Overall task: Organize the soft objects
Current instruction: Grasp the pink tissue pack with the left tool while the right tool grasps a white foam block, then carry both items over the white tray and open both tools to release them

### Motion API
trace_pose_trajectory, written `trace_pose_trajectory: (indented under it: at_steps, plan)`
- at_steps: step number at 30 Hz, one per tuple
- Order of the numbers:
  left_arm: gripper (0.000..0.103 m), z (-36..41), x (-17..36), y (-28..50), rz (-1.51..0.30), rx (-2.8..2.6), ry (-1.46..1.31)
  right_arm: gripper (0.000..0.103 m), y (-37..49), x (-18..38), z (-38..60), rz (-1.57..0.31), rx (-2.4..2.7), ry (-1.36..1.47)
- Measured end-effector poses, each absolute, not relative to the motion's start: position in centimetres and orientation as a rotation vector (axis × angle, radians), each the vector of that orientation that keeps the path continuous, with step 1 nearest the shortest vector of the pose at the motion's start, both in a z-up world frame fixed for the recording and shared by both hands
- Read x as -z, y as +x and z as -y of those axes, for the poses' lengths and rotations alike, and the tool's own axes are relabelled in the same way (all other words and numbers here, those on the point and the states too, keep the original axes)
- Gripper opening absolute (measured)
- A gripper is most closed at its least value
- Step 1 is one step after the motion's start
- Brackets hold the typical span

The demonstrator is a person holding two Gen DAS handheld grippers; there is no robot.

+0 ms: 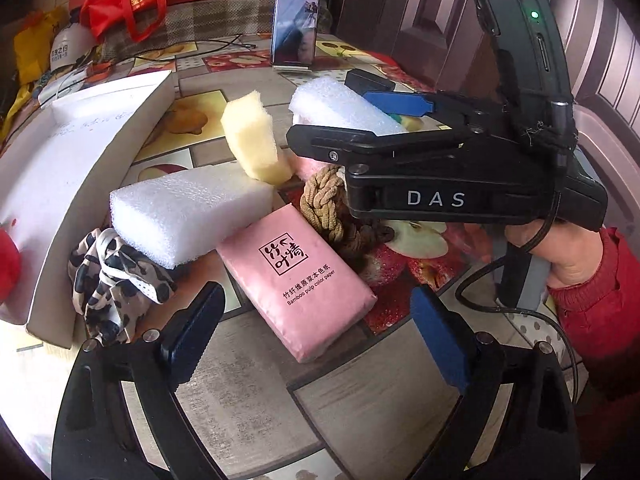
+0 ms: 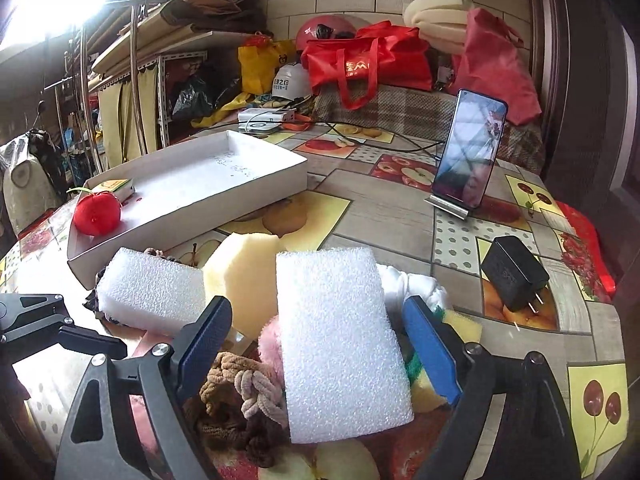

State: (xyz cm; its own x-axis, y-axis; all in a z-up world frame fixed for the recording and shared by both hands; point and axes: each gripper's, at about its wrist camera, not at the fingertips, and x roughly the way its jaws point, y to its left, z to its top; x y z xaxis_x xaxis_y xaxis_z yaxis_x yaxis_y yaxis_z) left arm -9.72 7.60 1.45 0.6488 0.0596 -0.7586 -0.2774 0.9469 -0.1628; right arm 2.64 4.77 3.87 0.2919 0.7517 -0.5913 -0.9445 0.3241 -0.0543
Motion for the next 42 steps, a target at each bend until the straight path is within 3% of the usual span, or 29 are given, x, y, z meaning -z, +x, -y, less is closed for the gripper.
trace_pose_trajectory:
  at_steps: [6,7,8,9,10,11,12,18,30,42]
  plan:
    - [0.094,-7.7,-0.6,-8.1,-0.917,-0.264,-0.245,0.088,3.2,-4.0,-4.4,-0.526,-1.158,-0.418]
    - [0.092,-8.0,-0.6,-7.9,-0.918,-0.27,-0.24,0.088,3.2,-4.0,-4.4,-0.529,-1.162,-0.417]
    - [0.08,-8.2,-0.7,-7.9,-0.915,-0.277,-0.227,0.088,3.2,-4.1,-4.5,-0.531,-1.168,-0.417]
    - [0.065,-8.2,-0.8,-7.9,-0.909,-0.274,-0.213,0.082,3.2,-4.1,-4.5,-0.53,-1.173,-0.42]
    - [0.059,-8.7,-0.9,-7.8,-0.903,-0.258,-0.206,0.065,3.2,-4.1,-4.5,-0.53,-1.172,-0.423]
    - [0.051,-9.0,-1.0,-7.8,-0.9,-0.246,-0.198,0.053,3.2,-4.1,-4.5,-0.537,-1.172,-0.423]
    - [0.05,-9.2,-1.0,-7.9,-0.897,-0.233,-0.187,0.052,3.5,-4.0,-4.6,-0.55,-1.177,-0.415]
    - [0.05,-9.3,-2.8,-8.9,-0.754,-0.246,-0.093,0.051,4.6,-4.8,-2.9,-0.545,-1.184,-0.289]
    - [0.05,-9.6,-6.2,-12.5,-0.44,-0.301,-0.066,0.051,2.6,-7.0,1.3,-0.29,-1.051,-0.164]
    - [0.05,-13.9,-5.5,-13.3,-0.431,-0.576,-0.139,0.051,2.2,-6.9,1.4,-0.261,-1.009,-0.171]
